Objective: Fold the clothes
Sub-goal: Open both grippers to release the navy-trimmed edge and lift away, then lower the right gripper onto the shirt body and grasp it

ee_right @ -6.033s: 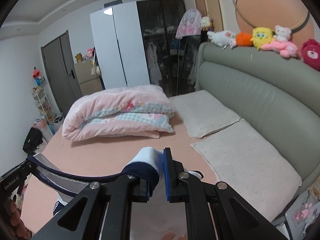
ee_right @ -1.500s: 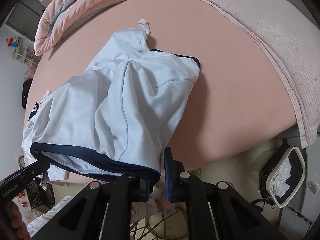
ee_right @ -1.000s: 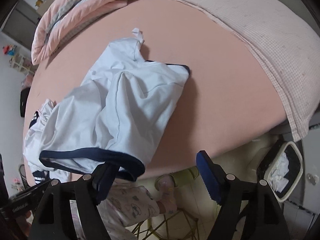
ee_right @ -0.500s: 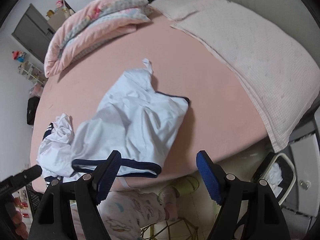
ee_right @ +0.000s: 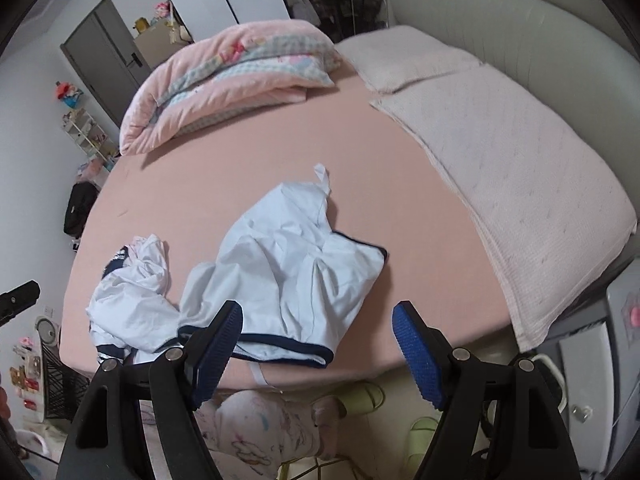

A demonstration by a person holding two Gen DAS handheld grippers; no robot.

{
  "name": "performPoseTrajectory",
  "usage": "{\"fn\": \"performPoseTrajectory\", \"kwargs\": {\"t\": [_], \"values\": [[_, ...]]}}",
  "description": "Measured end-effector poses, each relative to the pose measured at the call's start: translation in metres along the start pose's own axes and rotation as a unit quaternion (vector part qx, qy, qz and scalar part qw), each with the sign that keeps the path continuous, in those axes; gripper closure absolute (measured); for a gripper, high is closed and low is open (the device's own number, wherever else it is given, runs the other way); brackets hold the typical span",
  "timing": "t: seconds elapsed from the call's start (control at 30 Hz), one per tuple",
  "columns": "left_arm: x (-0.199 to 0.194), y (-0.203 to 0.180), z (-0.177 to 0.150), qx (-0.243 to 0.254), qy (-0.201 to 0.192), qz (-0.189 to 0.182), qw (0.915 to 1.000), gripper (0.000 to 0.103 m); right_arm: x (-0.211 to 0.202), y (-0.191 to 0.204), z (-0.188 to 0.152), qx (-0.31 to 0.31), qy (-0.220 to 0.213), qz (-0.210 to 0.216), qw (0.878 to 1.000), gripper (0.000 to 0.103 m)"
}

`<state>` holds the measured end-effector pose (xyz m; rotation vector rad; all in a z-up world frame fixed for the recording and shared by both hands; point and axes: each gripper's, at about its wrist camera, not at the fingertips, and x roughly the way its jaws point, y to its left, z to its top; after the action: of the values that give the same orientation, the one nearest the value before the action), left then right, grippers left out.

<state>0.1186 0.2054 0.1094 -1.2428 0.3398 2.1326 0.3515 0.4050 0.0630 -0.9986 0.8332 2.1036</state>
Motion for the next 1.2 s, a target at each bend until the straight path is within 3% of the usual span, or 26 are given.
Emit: {"fn": "performPoseTrajectory", "kwargs": {"t": [0.17,0.3,0.53,0.87,1.2], "values": [[-0.023,0.004,0.013,0.003,-0.030,0.001,0.9995,0.042,-0.034,0.005,0.023,-0.020,-0.040,-0.014,0.999,0.026],[-0.033,-0.001,0.023,0.025,-0.058,0.028,0.9976,0.042,-0.060,0.010,0.043,-0.040,-0.071,-0.020,0.996,0.026],[-0.010,-0.002,0.041,0.022,-0.047,0.004,0.9986,0.042,-0.078,0.017,0.076,-0.058,-0.097,-0.020,0.993,0.026],[0.067,-0.002,0.072,0.007,-0.005,0.006,0.9999,0.042,-0.032,0.012,0.115,-0.063,-0.068,-0.044,0.995,0.026],[0.169,-0.007,0.099,0.009,0.051,-0.010,0.9986,0.042,0.064,0.003,0.144,-0.052,0.005,-0.048,0.998,0.026]]}}
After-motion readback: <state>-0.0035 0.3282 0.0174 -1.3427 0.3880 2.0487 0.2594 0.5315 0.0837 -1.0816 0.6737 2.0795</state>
